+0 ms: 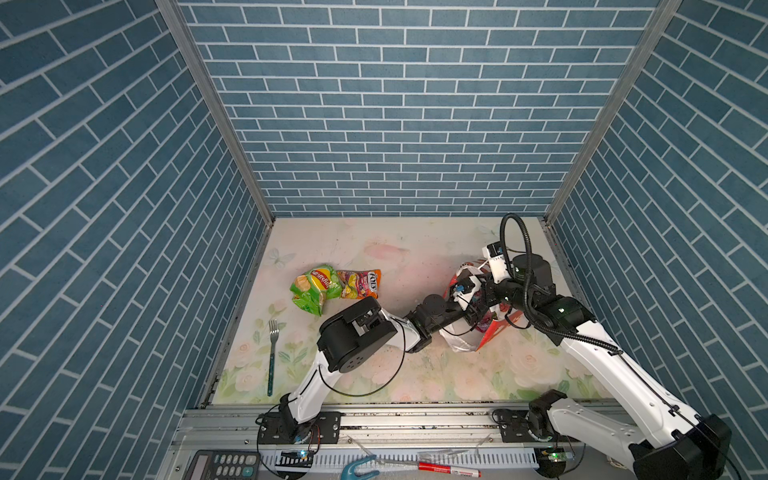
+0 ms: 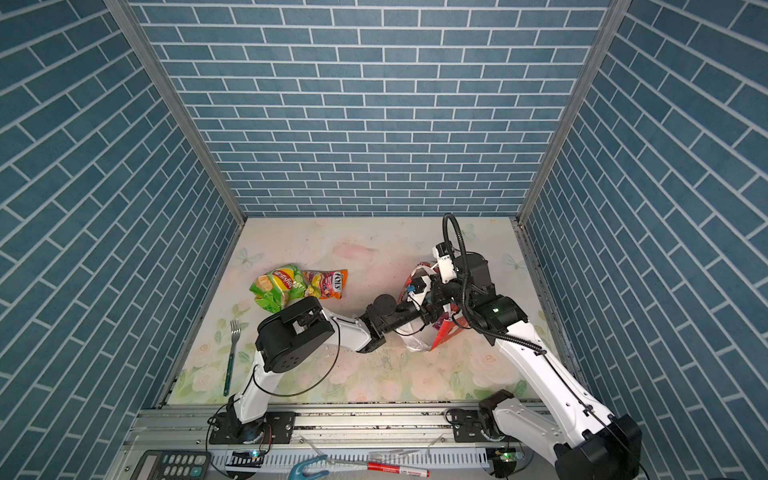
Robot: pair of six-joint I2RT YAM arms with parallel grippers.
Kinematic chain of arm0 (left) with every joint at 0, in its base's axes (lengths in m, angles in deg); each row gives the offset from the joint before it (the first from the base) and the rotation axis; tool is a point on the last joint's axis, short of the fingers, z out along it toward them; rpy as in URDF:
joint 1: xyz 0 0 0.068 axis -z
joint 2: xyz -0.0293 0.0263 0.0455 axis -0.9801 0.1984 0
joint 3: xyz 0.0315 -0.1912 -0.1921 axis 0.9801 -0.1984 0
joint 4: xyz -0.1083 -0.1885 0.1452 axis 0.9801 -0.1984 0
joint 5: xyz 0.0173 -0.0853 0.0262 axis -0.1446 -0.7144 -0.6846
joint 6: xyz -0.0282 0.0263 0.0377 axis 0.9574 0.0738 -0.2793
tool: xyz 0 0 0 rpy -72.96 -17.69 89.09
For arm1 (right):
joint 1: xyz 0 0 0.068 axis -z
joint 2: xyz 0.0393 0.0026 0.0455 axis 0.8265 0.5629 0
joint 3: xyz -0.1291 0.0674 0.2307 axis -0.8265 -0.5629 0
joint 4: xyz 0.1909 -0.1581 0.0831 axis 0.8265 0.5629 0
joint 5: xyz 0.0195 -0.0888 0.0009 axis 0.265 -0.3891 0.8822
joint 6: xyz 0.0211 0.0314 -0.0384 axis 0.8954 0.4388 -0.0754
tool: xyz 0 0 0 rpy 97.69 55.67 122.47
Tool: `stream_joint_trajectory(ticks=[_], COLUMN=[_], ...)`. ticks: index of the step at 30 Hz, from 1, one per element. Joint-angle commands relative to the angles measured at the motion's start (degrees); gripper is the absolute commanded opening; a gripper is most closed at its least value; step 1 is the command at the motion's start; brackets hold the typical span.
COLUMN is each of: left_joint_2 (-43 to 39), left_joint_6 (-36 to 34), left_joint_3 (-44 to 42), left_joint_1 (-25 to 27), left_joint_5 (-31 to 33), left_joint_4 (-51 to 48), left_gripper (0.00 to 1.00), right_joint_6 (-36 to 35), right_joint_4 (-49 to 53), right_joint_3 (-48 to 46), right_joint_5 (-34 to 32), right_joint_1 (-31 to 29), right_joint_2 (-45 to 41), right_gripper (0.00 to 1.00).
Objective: Take the snacks out of the paper bag
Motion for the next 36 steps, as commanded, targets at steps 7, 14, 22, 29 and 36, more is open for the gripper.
stream_joint_trajectory(ticks=[7, 14, 22, 29, 36], left_joint_2=[2.2, 3.8, 2.5, -0.2, -0.4], left_joint_6=[4.2, 5.0, 4.4, 3.6, 5.1], left_joint_3=[4.5, 8.1, 4.9, 1.2, 0.5], left_joint_1=[0.1, -0.1, -0.2, -0.3, -0.3], left_joint_5=[-0.4, 1.4, 3.5, 4.3, 3.3], left_joint_4=[-0.4, -3.1, -0.8, 0.1, 1.9], left_gripper=[0.59, 0.34, 0.00, 0.00, 0.02], right_joint_6=[-0.1, 0.7, 0.7, 1.1, 1.3], right_joint_4=[-3.0, -4.1, -3.8, -3.7, -3.4], right_joint_3=[1.2, 0.5, 0.9, 0.6, 0.9], right_joint_5=[1.9, 2.7, 1.7, -0.9, -0.6], right_joint_1=[0.7, 1.0, 1.7, 2.1, 2.5], right_joint_2=[-0.7, -1.0, -1.5, -2.1, -2.3], right_gripper=[0.00, 0.00, 0.00, 0.00, 0.00])
